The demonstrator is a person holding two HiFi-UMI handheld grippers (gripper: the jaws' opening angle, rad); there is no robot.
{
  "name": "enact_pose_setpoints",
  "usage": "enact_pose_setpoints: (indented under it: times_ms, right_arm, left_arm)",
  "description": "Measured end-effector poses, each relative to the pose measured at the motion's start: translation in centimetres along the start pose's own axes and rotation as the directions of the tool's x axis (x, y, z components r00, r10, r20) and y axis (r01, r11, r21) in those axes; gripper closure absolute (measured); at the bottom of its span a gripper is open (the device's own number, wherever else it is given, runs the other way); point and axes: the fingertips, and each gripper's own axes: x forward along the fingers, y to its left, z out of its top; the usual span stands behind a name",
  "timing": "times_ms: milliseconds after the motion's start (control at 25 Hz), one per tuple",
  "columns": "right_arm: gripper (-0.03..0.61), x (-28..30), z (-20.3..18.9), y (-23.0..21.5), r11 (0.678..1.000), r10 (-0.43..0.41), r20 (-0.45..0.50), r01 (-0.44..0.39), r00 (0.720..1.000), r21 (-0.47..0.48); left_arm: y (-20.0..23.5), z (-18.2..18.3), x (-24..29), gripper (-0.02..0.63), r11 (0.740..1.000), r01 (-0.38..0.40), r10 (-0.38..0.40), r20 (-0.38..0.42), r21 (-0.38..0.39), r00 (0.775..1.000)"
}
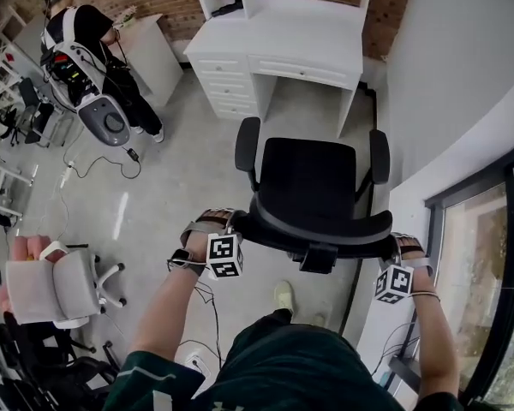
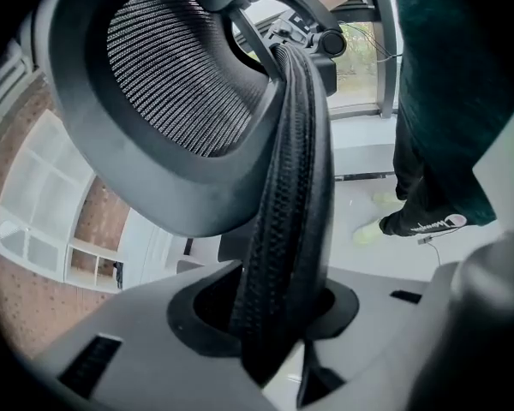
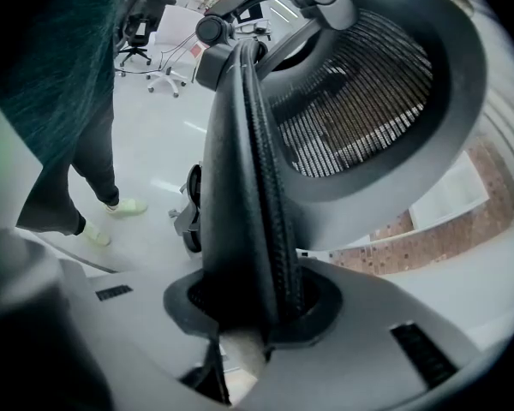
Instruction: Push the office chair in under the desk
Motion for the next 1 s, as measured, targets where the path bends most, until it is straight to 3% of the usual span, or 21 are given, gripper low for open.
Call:
enact_pose_setpoints:
  times_ms: [1000]
  right_arm:
    - [0.491,6.3,-0.2,-7.9,1.000,-0.014,0.010,0.014,1.000,0.002]
  left_arm:
    - [8.2,-0.8,3.9,0.474,1.000,-0.011,0.011,0.004,-0.022,1.000]
